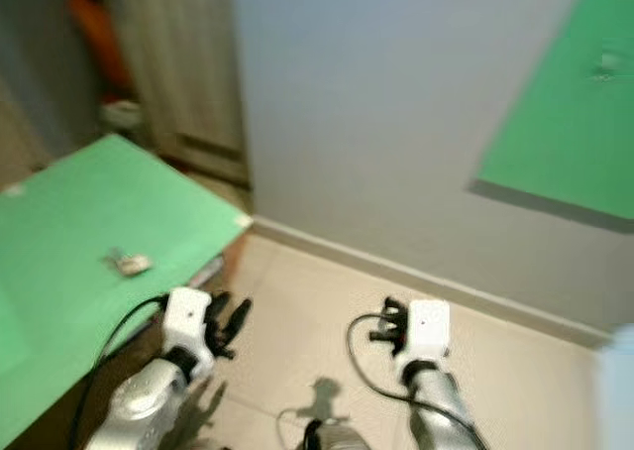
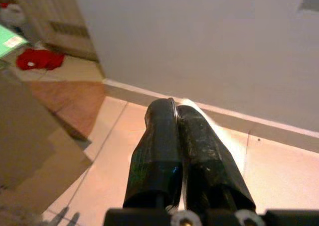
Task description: Hang keys on a hook
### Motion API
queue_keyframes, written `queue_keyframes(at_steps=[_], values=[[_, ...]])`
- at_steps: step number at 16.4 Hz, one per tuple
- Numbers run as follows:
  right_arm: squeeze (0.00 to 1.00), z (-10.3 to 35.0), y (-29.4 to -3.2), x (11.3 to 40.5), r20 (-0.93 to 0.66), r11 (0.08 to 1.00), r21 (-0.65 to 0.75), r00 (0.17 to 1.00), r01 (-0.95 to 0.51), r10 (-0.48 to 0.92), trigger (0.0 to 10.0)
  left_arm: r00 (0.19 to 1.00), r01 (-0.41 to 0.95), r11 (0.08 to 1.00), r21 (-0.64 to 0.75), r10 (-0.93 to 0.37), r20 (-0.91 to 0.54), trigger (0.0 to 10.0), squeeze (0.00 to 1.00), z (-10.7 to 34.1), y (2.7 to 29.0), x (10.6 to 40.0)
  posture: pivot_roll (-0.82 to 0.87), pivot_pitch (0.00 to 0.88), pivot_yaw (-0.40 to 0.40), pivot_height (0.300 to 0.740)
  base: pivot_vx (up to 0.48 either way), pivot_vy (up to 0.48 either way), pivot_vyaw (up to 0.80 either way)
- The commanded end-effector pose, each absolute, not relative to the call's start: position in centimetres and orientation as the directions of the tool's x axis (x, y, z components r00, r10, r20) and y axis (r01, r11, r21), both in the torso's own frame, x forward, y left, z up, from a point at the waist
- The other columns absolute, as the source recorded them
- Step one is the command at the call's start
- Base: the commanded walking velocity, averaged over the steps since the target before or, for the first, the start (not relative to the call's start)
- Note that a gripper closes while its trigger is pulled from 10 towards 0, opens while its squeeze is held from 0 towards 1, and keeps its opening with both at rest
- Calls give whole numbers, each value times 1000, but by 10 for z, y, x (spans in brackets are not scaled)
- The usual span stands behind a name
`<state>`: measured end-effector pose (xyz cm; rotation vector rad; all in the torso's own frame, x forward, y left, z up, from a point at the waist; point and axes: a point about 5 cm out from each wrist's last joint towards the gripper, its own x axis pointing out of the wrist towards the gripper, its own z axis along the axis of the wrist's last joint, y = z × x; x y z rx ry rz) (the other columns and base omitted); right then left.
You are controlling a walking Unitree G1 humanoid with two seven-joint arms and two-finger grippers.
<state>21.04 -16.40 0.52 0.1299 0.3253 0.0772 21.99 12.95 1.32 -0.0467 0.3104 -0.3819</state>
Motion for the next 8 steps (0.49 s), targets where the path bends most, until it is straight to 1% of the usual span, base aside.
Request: queue_keyframes(at_steps=[1,8], values=[[0,8,-166,213,-299,992,115,950,-59,91,10000,882,356,927,-118,-375,-286,10000,0,12,128,218,43,99,-5,740,0,-461,0],[0,11,-170,216,-280,996,73,957,-58,76,10000,880,366,921,-135,-389,-273,10000,0,13,124,221,25,103,-5,740,0,-463,0]])
